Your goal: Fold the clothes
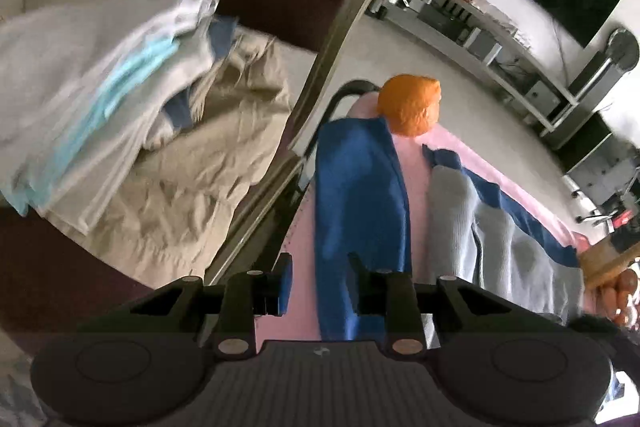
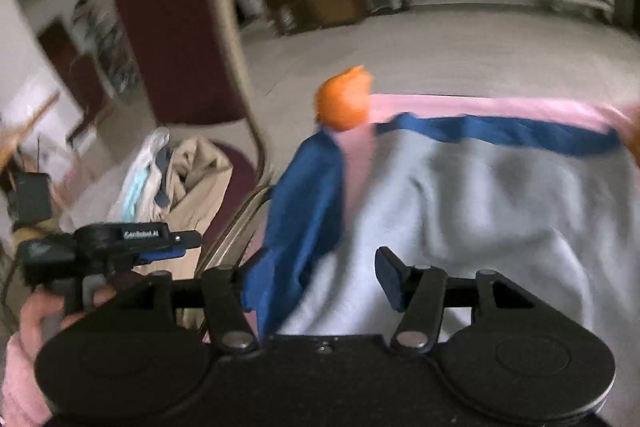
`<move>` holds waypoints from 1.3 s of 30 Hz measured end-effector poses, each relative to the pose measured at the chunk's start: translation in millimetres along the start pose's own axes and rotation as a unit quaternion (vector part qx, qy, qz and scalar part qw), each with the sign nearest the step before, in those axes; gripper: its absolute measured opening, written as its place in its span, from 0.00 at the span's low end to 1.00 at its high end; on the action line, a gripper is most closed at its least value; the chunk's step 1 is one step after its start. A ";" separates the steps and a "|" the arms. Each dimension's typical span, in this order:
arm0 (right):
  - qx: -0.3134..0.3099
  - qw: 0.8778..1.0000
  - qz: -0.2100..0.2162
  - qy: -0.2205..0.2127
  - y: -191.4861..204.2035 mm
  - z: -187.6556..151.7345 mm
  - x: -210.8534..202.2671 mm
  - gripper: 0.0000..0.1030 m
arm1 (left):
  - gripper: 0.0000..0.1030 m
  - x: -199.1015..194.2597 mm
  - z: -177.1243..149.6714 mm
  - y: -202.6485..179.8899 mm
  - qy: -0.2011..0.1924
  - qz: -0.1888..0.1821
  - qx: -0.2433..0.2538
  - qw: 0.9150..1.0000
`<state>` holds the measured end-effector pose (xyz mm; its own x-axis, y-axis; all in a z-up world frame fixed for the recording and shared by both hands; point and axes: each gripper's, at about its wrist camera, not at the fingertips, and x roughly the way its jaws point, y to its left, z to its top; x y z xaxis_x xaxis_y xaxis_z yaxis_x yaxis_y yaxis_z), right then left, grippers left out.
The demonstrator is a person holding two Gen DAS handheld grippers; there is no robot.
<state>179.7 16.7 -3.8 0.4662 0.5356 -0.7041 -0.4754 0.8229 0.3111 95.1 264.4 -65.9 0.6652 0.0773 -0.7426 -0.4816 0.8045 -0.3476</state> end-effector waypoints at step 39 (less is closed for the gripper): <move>0.005 0.994 -0.057 0.095 30.9 -11.1 126.8 0.04 | 0.25 77.7 -10.1 61.9 0.129 -0.151 -0.263 0.944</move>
<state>215.8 107.9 -90.5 0.3669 0.3931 -0.8431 -0.4190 0.8790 0.2275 111.2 314.2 -150.9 0.6884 -0.3095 -0.6559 -0.5547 0.3581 -0.7511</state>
